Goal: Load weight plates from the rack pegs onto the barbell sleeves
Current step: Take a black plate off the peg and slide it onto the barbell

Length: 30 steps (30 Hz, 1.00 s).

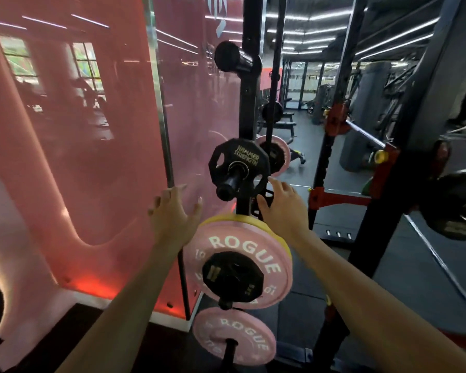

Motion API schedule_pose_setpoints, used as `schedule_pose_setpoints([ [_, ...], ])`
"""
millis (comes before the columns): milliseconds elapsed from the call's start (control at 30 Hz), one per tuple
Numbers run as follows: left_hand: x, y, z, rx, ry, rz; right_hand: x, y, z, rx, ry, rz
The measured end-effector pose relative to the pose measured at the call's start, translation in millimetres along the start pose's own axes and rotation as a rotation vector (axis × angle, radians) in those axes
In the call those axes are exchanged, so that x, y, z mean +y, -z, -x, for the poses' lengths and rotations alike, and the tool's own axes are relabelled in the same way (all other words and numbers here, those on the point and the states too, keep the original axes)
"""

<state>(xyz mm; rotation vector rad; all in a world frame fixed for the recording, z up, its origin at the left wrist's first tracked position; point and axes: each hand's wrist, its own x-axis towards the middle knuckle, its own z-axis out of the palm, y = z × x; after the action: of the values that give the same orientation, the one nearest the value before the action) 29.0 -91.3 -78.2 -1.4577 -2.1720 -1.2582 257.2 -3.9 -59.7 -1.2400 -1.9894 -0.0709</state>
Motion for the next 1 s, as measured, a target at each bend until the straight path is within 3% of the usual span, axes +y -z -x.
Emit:
schedule_pose_setpoints([
  [367, -19.2, -73.2, -114.6, -0.1, -0.079, 0.053, 14.5, -63.0, -66.0, 0.019, -0.12, 0.141],
  [533, -18.9, -107.1, -156.7, -0.105, -0.218, 0.001, 17.8, -80.0, -90.3, 0.013, -0.216, 0.231],
  [700, -21.1, -136.9, -173.6, -0.184, -0.314, 0.083, 16.7, -90.1, -98.0, 0.039, -0.278, 0.233],
  [900, -22.5, -145.1, -177.6, -0.153, -0.324, 0.219, 15.1, -91.5, -106.2, 0.036, -0.341, 0.302],
  [1000, -23.2, -139.0, -175.6, -0.213, -0.322, 0.214, 7.9, -89.8, -105.6, 0.082, -0.352, 0.311],
])
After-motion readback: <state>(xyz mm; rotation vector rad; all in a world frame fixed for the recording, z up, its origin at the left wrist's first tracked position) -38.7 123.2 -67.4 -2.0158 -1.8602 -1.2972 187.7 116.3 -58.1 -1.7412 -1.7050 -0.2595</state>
